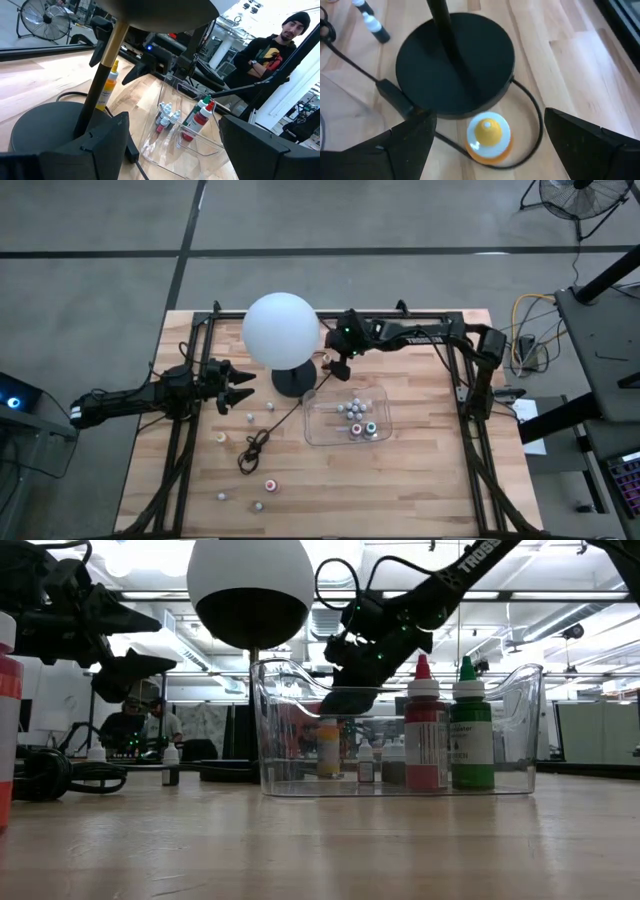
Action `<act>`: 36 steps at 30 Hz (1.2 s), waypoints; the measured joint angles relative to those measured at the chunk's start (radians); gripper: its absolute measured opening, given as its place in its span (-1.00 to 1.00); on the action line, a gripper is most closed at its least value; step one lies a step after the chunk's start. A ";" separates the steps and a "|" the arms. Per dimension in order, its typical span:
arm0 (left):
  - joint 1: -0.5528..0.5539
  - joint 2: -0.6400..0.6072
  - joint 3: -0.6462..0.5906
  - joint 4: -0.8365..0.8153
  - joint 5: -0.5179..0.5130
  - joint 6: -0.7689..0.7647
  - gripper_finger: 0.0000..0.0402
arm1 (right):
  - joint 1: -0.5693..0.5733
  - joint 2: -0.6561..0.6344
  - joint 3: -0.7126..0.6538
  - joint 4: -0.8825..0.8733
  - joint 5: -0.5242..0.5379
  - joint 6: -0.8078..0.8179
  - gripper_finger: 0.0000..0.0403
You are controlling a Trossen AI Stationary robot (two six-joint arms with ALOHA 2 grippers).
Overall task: Pick & Place food coloring
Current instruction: Put the large yellow food coloring bottle into the transparent bin
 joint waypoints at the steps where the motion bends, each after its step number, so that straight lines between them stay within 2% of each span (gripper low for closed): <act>1: 0.000 0.000 0.000 0.000 0.000 0.000 0.39 | 0.000 0.000 -0.012 0.020 0.000 0.011 0.79; 5: 0.000 0.000 0.000 0.000 0.000 0.000 0.39 | 0.000 -0.002 -0.064 0.087 0.008 0.033 0.77; 11: 0.000 0.000 0.000 0.000 0.000 0.000 0.39 | 0.003 -0.015 -0.137 0.234 0.021 0.044 0.65; 15: 0.000 0.000 0.000 0.000 0.000 0.000 0.39 | 0.005 -0.017 -0.146 0.233 0.026 0.050 0.53; 31: 0.000 0.000 0.000 0.000 0.000 0.000 0.39 | 0.008 -0.019 -0.157 0.232 0.029 0.041 -0.24; 36: 0.000 0.000 0.000 0.000 0.000 0.000 0.39 | 0.008 -0.027 -0.160 0.234 0.029 0.051 -0.42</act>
